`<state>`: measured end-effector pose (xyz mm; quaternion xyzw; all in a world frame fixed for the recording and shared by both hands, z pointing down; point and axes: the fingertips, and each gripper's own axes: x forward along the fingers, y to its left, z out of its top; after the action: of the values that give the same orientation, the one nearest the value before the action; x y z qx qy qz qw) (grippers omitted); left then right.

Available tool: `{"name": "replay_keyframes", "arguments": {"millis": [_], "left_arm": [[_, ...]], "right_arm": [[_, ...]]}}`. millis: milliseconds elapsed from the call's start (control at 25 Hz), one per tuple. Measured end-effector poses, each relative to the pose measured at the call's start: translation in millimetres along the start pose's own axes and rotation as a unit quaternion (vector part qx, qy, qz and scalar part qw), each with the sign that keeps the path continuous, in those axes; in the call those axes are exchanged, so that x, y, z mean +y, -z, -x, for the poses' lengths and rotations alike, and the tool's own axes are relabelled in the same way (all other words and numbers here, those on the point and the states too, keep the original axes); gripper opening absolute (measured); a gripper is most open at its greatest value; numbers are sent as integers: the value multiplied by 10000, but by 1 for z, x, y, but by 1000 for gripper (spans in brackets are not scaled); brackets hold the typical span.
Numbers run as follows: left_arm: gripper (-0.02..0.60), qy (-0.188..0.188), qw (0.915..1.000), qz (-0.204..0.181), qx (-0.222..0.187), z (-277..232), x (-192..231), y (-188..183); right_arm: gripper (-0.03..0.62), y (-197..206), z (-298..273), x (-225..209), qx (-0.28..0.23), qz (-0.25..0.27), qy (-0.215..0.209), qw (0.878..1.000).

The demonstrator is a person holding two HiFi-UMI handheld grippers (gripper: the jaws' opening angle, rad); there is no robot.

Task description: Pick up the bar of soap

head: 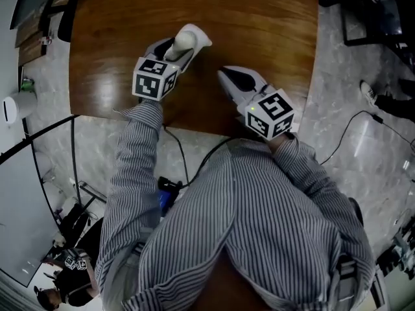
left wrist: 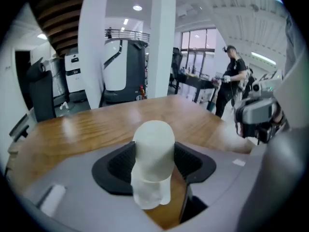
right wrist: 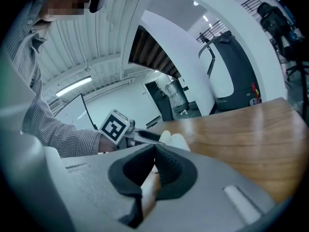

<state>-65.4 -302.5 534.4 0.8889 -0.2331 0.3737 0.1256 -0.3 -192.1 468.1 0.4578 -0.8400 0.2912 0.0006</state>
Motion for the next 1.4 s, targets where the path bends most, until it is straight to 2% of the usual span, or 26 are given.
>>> {"name": "replay_keyframes", "arguments": {"millis": [80,160,280,400,520,680,920,1000,1120,1400], "left_arm": [[261,19,9974,510,-501,21,-7,-11],[261,32,9884,1011,-1137,47,-16,-23],[261,100,9639,1647,-2091,85,-34,-38],[261,104,9398,2028,-2749,113,-58,-43],[261,-54,9223,2172,-3198,135,-77,-40],[261,-125,8906,2551,-3763,160,-99,-33],[261,-316,8487,3203,-4197,187,-123,-4],[261,-327,8453,3265,-4216,187,-127,3],[261,-342,8479,3223,-4196,187,-128,6],[261,-335,8460,3198,-4254,192,-130,1]], "right_arm": [[2,-4,4,3,-40,64,-25,10000],[2,-11,7,10,-86,167,-95,9998],[2,-24,12,20,-159,372,-210,9990],[2,-32,21,29,-196,521,-314,9980],[2,-35,25,39,-139,659,-459,9967],[2,-31,28,52,51,672,-662,9955],[2,-15,33,73,276,616,-831,9942],[2,-11,33,77,317,625,-869,9938],[2,-9,32,84,306,730,-886,9929],[2,-13,37,85,257,780,-750,9938]]}}
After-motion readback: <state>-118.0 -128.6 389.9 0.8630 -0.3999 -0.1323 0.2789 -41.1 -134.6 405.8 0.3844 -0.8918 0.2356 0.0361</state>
